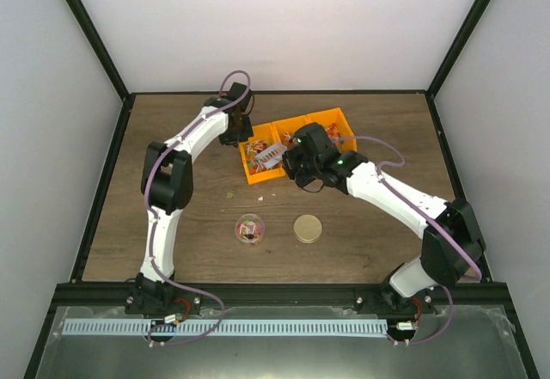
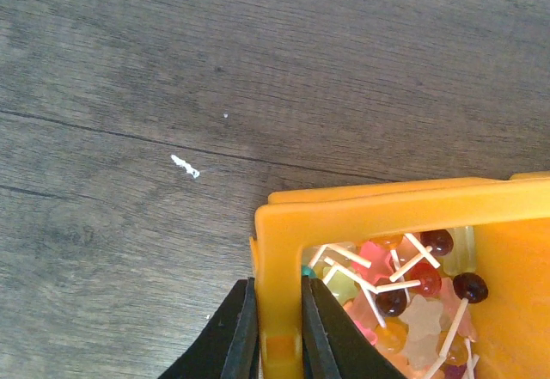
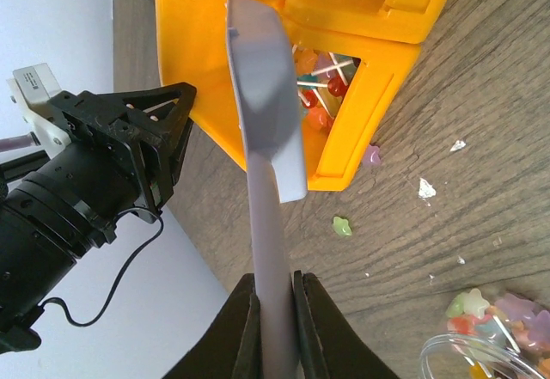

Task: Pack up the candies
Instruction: Scoop the fake candies from the storage box.

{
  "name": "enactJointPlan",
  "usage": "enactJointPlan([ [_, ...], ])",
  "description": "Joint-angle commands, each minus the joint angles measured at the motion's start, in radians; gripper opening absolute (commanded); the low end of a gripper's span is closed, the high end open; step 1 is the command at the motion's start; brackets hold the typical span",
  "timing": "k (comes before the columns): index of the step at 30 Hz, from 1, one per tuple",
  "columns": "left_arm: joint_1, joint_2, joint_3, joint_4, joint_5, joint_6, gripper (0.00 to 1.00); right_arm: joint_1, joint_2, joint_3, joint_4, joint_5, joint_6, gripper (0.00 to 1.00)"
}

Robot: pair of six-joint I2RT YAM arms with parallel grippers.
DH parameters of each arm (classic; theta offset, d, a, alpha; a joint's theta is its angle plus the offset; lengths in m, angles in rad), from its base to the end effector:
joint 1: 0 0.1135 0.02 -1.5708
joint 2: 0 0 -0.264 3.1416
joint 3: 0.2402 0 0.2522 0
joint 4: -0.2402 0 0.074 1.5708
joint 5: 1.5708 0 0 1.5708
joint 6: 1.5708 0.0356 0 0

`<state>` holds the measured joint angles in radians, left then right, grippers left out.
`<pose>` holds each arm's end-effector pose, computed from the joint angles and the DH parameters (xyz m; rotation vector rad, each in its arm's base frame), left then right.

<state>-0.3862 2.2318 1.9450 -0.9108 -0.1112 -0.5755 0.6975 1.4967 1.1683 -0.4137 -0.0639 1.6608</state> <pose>0.4405 -0.1748 0.2083 -0.2895 2.7431 -0.1048 0.2533 0.2152 0.2805 1.2007 2.3778 1.1152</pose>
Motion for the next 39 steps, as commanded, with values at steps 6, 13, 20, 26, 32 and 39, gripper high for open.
enactJointPlan([
  [6,-0.003,0.032,0.008,-0.038,0.0,0.01,0.04,0.002,0.088,0.114,-0.087,0.067,0.007,0.01],
  [13,-0.005,0.002,-0.033,-0.042,-0.021,-0.071,0.04,0.005,0.223,0.309,-0.273,0.023,-0.002,0.01],
  [20,-0.006,-0.033,-0.094,-0.027,-0.03,-0.118,0.04,0.008,0.338,0.485,-0.491,0.009,-0.058,0.01],
  [26,-0.006,-0.046,-0.116,-0.016,-0.034,-0.149,0.04,0.01,0.347,0.513,-0.549,0.035,-0.028,0.01],
  [32,-0.013,-0.067,-0.146,0.002,-0.021,-0.173,0.04,0.019,0.39,0.567,-0.625,0.052,-0.017,0.01],
  [39,-0.019,-0.052,-0.146,0.001,0.001,-0.137,0.04,0.011,0.501,0.562,-0.581,0.032,-0.04,0.01],
])
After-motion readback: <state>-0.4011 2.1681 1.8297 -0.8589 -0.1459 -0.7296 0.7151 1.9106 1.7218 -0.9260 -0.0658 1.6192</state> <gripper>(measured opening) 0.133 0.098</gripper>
